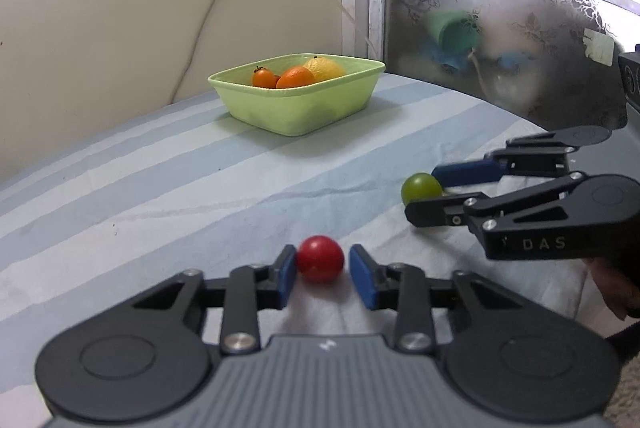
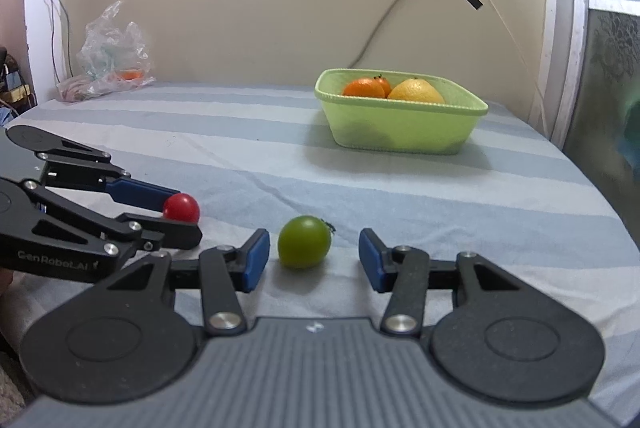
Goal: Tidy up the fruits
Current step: 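Carry the red and green tomatoes into the green basin while both grippers open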
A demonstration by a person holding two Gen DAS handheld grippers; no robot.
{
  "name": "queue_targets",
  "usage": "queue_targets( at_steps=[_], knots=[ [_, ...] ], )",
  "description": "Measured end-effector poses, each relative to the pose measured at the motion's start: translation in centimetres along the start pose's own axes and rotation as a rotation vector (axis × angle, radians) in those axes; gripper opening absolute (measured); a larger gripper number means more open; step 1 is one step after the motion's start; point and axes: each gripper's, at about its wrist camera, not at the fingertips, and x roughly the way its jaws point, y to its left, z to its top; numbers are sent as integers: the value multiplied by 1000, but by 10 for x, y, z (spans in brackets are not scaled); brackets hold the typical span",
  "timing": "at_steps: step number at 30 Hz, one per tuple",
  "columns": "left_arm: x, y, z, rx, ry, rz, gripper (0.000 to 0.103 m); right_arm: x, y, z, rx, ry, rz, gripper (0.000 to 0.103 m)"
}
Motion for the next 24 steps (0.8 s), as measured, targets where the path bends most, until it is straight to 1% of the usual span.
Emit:
queue_targets(
  at_steps=[1, 2, 5, 8, 10, 12, 14, 16, 18, 20, 22, 24],
  knots=[
    [1, 0, 1, 1, 2, -4, 27, 1, -1, 0, 9, 4, 5, 35],
    [2, 1, 2, 1, 4, -12, 27, 2, -1, -1, 17, 10, 15, 31],
    [5, 2, 11, 9, 1, -39, 27, 4, -1, -2, 21, 6, 17, 31],
    [10, 5, 35, 4, -25, -74, 27, 5, -3, 2, 26, -19, 10, 31],
    [16, 7, 57, 5, -63, -96, 27, 4, -11, 11, 35, -56, 2, 31],
    [25, 8, 83, 13, -107, -103, 27, 5, -21, 24, 47, -109, -21, 31],
    [38, 11, 108, 19, -145, -91, 27, 10, -34, 39, 57, -158, -48, 31],
    [56, 18, 131, 4, -160, -85, 27, 19, -49, 55, 86, -192, -74, 31],
    [79, 31, 151, -39, -155, -84, 27, 32, -65, 72, 123, -213, -76, 31],
    [105, 45, 166, -86, -130, -82, 27, 50, -78, 85, 151, -217, -68, 31],
    [128, 57, 174, -123, -99, -84, 27, 68, -89, 96, 167, -209, -59, 31],
    [148, 65, 177, -145, -67, -68, 27, 86, -99, 106, 167, -195, -50, 32]
  ],
)
